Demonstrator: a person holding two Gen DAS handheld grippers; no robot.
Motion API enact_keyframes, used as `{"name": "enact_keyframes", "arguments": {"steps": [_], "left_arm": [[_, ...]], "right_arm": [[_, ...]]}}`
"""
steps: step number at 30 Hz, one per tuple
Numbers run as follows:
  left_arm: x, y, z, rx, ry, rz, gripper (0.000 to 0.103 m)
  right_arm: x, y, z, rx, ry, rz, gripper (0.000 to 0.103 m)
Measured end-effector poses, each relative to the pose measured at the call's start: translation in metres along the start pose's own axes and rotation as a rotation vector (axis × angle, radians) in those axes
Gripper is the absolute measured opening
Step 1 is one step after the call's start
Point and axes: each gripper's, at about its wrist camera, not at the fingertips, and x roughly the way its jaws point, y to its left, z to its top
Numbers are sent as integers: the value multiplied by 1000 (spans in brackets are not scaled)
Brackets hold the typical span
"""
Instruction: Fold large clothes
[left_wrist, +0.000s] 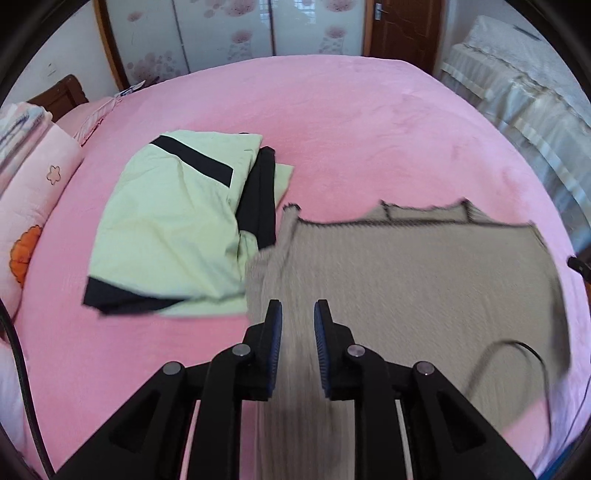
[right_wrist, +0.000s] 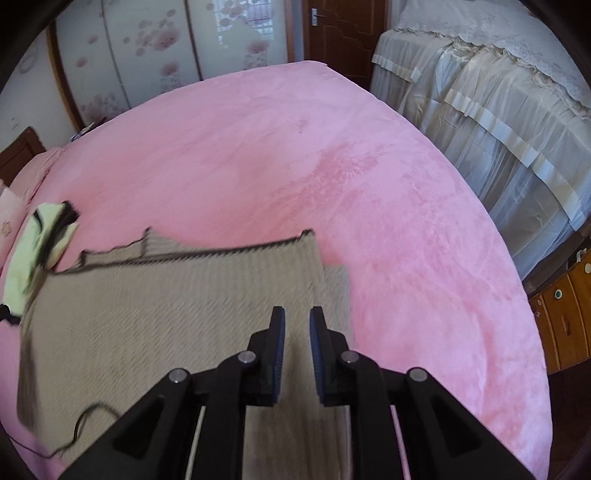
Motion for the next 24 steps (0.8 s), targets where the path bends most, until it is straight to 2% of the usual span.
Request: {"name": "enact_keyframes", "arguments": {"steps": [5,9,10,11,13,17,19,22,24], "left_arm": [[-96,-1,-45,58,40,-14,28],[-143,-4,-77,72,88,-9,33],[-150,-5,-84,73,101,-12,41],[-153,-6,-88,74,109,-15,53],[-150,-12,-100,93,135,-31,62],[-104,-30,-116,111,215,-36,62],[-81,-41,-116,107,178,-8,62],[-47,-60,-109,111,76,9,62],[-24,-70,-105,89,37,-24,62]], "right_arm": [[-64,1,-28,-48,4,27,13],[-98,0,-53,-23,23,136,13],[-104,2,-60,-22,31,166,13],[-110,6,-68,-26,38,201,13],[-121,20,-84,-50,43,251,13],[-120,64,-115,-119,74,336,13],[-110,89,-127,-140,87,369,13],[-86,122,-140,-144,111,396,13],[-68,143,-148,-140,124,428,13]]}}
